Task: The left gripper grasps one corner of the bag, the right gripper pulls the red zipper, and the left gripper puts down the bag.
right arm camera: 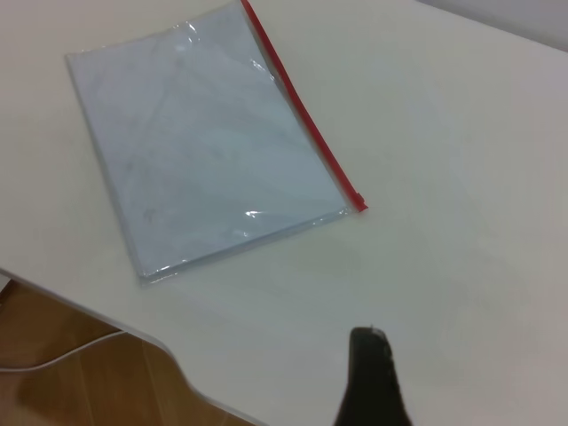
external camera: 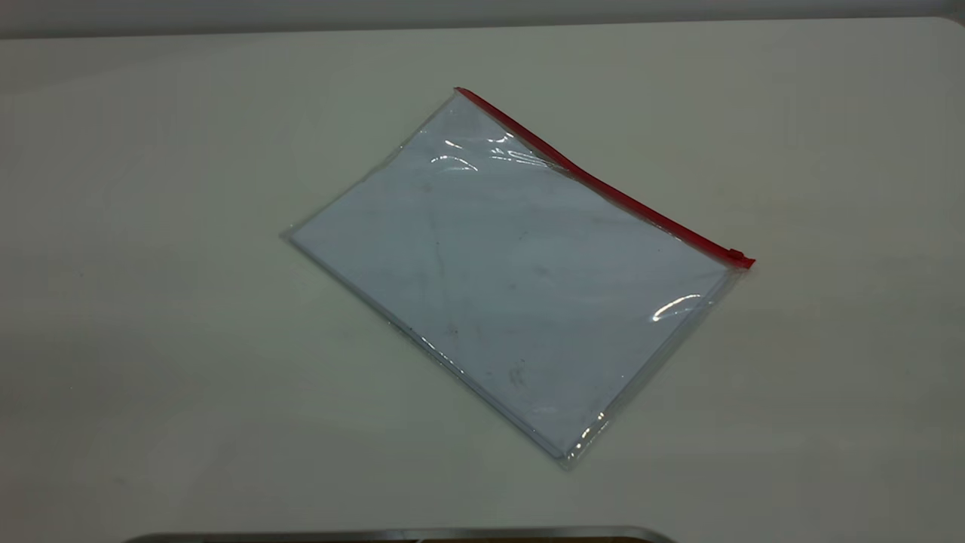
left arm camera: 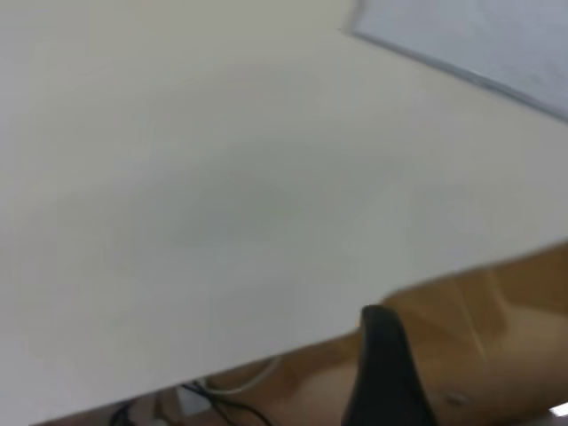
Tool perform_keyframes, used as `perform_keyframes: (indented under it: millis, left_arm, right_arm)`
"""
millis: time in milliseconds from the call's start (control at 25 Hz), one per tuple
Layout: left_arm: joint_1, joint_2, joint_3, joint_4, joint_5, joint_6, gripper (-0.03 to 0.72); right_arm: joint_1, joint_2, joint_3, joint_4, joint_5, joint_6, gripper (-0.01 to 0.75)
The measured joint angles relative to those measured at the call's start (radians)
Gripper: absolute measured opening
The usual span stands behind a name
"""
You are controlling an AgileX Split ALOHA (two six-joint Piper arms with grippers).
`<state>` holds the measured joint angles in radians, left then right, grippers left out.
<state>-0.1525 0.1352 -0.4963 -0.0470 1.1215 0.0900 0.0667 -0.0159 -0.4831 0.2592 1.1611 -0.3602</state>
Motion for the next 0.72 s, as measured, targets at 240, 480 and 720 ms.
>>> perform_keyframes:
  millis: [240, 480, 720]
  left_arm:
    - [0.094, -0.100, 0.010, 0.011, 0.005, -0.001, 0.577]
    - [0.108, -0.154, 0.010, 0.005, 0.012, -0.003, 0.577]
    - [0.108, -0.154, 0.010, -0.006, 0.013, -0.003, 0.577]
  right_arm:
    - [0.000, 0.000, 0.000, 0.000, 0.000, 0.000, 0.586]
    - [0.000, 0.000, 0.000, 0.000, 0.000, 0.000, 0.586]
    - [0.000, 0.000, 0.000, 0.001, 0.000, 0.000, 0.586]
